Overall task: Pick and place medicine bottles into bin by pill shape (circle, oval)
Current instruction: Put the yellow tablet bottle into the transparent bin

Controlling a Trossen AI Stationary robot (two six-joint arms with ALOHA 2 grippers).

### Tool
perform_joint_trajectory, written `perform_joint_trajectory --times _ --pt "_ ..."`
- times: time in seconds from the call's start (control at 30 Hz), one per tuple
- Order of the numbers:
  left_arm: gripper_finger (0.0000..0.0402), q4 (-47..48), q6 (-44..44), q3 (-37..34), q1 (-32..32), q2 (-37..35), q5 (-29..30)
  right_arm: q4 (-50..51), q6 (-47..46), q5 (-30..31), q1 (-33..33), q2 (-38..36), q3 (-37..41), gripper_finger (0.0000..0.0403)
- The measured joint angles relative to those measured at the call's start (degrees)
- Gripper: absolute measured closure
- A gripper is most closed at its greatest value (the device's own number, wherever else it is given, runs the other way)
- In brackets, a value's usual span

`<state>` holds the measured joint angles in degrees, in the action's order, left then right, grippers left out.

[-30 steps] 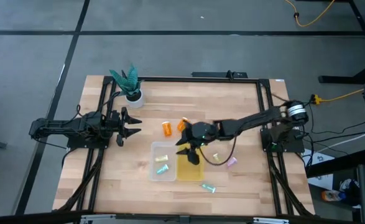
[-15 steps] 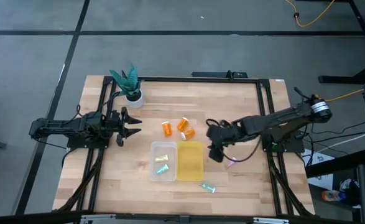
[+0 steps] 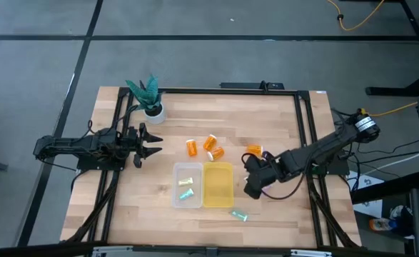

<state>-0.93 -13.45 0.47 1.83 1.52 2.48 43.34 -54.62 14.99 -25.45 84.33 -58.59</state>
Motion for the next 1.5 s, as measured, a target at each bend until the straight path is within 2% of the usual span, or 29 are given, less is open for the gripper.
perform_joint_trajectory --times 0.17,0.27,0.5,0.93,1.17,1.27,1.5 --pt "0.0211 0.0 0.1 0.0 0.0 0.0 0.0 -2.9 -11.0 -0.1 -0.7 0.0 6.1 0.0218" --pt "0.0211 0.0 0.1 0.0 0.0 0.0 0.0 -6.0 -14.2 -0.5 -0.7 0.0 9.9 0.0218" --pt "0.0211 0.0 0.1 0.0 0.0 0.0 0.0 -19.1 -12.5 -2.7 -0.7 0.0 15.3 0.0218" --pt "0.0211 0.0 0.5 0.0 0.0 0.0 0.0 -18.9 -9.4 -4.1 -0.1 7.1 15.8 0.0218" --pt "0.0211 0.0 0.6 0.0 0.0 0.0 0.0 -18.6 -9.2 -3.6 1.2 8.2 15.5 0.0221" --pt "0.0211 0.0 0.6 0.0 0.0 0.0 0.0 -18.0 -8.3 -3.2 1.5 8.3 15.3 0.0240" --pt "0.0211 0.0 0.6 0.0 0.0 0.0 0.0 -16.7 -8.2 -2.6 2.8 8.3 14.8 0.0320"
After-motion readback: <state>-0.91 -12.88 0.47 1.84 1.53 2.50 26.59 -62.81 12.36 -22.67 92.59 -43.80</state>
